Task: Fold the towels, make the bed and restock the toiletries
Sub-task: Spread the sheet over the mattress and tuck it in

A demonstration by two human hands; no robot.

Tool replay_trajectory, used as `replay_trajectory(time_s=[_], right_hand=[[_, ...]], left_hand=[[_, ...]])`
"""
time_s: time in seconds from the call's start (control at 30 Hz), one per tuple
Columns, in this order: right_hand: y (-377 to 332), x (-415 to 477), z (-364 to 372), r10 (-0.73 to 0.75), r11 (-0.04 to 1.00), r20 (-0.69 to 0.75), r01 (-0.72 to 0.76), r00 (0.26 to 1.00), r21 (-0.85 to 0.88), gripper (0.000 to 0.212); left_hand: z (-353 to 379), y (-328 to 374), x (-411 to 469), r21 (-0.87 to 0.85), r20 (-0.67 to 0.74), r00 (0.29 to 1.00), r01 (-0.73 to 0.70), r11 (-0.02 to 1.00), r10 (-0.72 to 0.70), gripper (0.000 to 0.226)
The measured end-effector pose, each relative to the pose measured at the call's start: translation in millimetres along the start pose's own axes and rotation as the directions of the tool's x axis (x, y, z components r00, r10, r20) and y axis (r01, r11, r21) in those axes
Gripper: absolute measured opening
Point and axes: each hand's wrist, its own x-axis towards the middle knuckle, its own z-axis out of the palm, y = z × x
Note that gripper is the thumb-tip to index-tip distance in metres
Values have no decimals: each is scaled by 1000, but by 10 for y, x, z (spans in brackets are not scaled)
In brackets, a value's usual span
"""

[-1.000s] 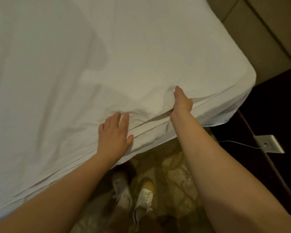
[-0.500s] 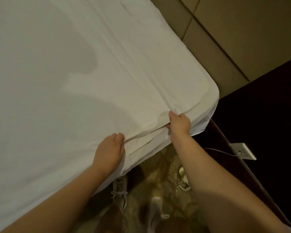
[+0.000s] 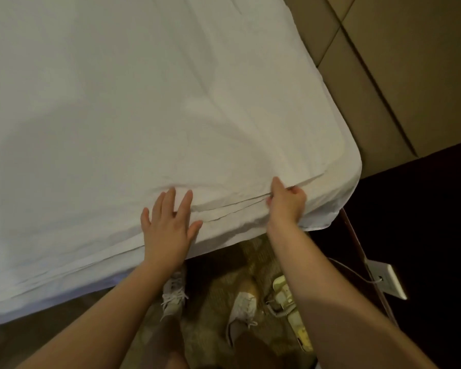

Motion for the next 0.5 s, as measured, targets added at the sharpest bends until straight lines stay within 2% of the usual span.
replay_trajectory(time_s=[0.1, 0.17, 0.23, 0.3, 0.4, 0.5], right_hand=[[39, -219, 140, 241, 957, 198, -266, 950, 114, 43], [-17, -282, 235, 276, 944, 309, -318, 910, 93, 37], [-53, -320, 274, 213, 965, 328, -250, 921, 75, 36], [-68, -341, 215, 111, 986, 272, -140, 956, 91, 40], [-53, -326, 44, 18, 998, 210, -32, 977, 63, 42], [-109, -240, 3, 32, 999, 182, -38, 983, 27, 40]], left_hand=[[-79, 4, 20, -22, -6, 1000, 21, 1000, -22, 58], [-133, -10, 54, -7, -6, 1000, 18, 1000, -18, 61], [-151, 54, 63, 5, 11, 1000, 23, 1000, -23, 68], [-164, 185, 82, -13, -26, 1000, -7, 1000, 6, 72], [-226, 158, 106, -104, -124, 992, -5, 995, -8, 55], [-275, -251, 6, -215, -193, 974, 78, 974, -121, 34]])
